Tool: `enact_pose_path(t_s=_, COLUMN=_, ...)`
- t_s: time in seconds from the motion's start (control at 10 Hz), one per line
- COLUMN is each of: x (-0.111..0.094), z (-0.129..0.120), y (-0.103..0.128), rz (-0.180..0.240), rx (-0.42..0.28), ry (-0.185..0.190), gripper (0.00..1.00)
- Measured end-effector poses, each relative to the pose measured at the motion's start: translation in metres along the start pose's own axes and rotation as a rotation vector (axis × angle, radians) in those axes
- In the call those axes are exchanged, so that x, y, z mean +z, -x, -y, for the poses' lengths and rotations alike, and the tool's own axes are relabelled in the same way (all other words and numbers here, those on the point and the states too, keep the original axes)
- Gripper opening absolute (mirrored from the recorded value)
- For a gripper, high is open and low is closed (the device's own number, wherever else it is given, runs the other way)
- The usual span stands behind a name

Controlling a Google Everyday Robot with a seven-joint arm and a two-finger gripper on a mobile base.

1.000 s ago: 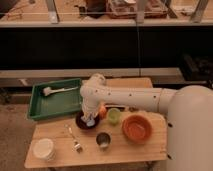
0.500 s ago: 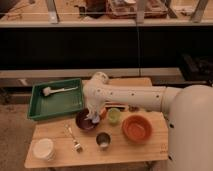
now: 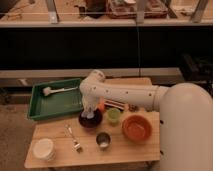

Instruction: Wipe purple bowl with towel

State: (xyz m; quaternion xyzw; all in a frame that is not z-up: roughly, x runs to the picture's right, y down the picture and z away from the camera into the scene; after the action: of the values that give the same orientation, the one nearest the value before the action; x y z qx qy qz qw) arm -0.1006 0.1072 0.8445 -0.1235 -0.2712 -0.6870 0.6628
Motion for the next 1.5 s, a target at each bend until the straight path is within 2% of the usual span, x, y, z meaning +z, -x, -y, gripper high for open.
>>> enact_pose_path(t_s=0.3, x=0.004, z=0.021, y=0.009, rz=0.036, rx=-0.060, ry=-0.060, gripper=0.00)
enact_pose_path(t_s=0.5, x=0.001, z=0.021, y=0.026, rz=0.064, rx=-0.077, ry=-0.064, gripper=0.00)
enact_pose_path(t_s=0.8, x=-0.005, z=-0.002, y=0.055, rz=0.098, rx=-0.063, ry=-0.036, gripper=0.00)
enact_pose_path(t_s=1.1, x=-0.016, z=-0.035, y=0.072, rz=0.106, rx=-0.012, ry=0.023, gripper=0.00)
enact_pose_path(t_s=1.3, x=-0.024, z=-0.045, y=0.071, rz=0.081, rx=0.012, ry=0.076, gripper=0.00)
enact_pose_path(t_s=1.5, x=-0.025, z=-0.049, y=0.065, rz=0.062, rx=0.023, ry=0.106, gripper=0.00)
